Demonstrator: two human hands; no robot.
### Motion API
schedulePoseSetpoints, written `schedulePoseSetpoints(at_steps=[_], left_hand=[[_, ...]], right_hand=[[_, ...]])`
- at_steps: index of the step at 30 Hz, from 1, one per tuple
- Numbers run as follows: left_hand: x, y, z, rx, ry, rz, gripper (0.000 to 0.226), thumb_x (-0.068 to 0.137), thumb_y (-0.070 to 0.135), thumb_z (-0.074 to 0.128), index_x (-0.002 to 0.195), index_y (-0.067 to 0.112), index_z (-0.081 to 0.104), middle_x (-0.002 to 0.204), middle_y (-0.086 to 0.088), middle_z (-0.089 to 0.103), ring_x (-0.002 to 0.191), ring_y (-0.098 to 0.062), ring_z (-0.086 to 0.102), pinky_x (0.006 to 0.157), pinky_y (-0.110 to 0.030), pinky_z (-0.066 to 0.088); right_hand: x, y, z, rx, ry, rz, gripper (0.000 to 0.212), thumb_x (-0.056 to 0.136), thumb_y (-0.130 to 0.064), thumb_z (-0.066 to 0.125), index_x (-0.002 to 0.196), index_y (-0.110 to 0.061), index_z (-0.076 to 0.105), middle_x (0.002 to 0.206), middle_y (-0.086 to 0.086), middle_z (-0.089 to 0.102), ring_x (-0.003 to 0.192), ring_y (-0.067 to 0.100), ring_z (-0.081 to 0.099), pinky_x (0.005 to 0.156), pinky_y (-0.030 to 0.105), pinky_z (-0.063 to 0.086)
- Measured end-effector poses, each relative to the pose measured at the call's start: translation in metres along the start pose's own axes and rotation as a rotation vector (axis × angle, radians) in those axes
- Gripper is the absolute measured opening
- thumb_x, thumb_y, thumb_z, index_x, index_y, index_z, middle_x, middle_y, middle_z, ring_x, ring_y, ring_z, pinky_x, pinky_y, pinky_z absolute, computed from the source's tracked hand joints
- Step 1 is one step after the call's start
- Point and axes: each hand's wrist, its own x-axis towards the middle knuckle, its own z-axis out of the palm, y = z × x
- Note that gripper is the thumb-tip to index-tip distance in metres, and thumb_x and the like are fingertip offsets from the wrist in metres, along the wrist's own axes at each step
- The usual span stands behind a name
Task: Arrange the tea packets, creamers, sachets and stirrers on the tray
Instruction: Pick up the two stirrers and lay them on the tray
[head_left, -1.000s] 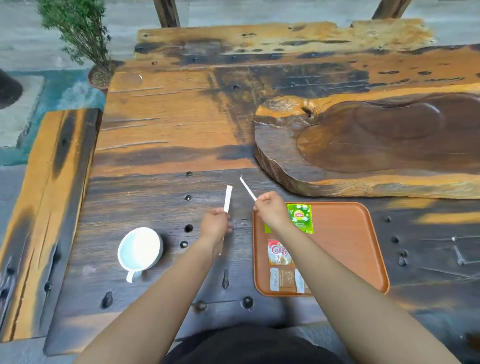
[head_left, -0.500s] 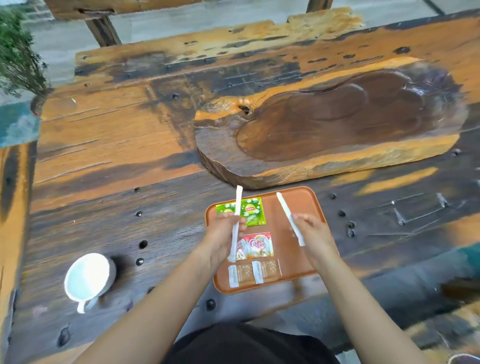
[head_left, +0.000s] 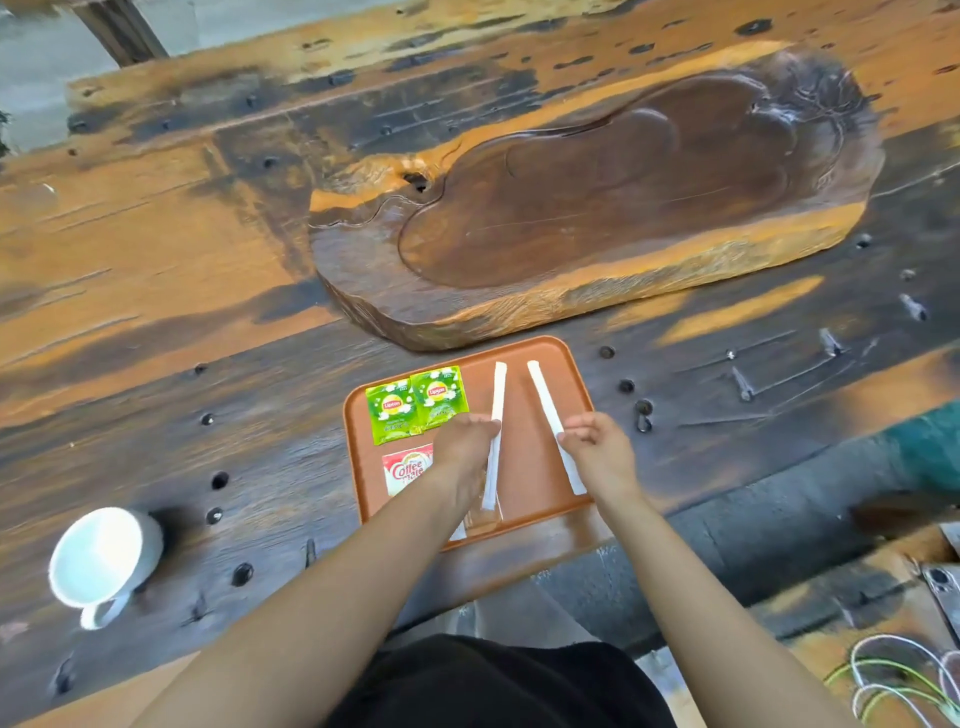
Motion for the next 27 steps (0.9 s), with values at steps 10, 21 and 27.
schedulePoseSetpoints(at_steps=[10,21,27], left_hand=[[0.026,-0.014,0.037,0.122,0.096,0.029,0.028,0.084,-0.003,0.054,0.065,0.017,0.045,0.067,-0.004,0.053,0.054,-0.014,0.053,0.039,-0.019,0.050],[0.026,-0.020,0.035,0.703,0.194,0.347,0.019,0.079,0.000,0.054,0.096,0.008,0.050,0.106,-0.017,0.061,0.096,-0.034,0.057,0.070,-0.030,0.041],[0.012,-0.043,0.038,0.924,0.141,0.618,0.038,0.087,0.011,0.050,0.124,0.006,0.047,0.121,-0.016,0.048,0.110,-0.032,0.050,0.091,-0.040,0.044]], right_hand=[[0.024,0.006,-0.002,-0.093,0.019,0.025,0.013,0.081,-0.004,0.061,0.085,-0.014,0.055,0.069,-0.007,0.055,0.078,0.017,0.056,0.069,0.023,0.042],[0.026,0.006,0.009,-0.665,0.011,-0.206,0.020,0.085,-0.007,0.051,0.104,-0.006,0.055,0.111,0.013,0.059,0.103,0.030,0.055,0.077,0.033,0.044],[0.024,0.010,0.009,-0.822,0.003,-0.350,0.028,0.088,-0.010,0.049,0.116,-0.006,0.049,0.122,0.012,0.050,0.117,0.028,0.044,0.092,0.036,0.040]])
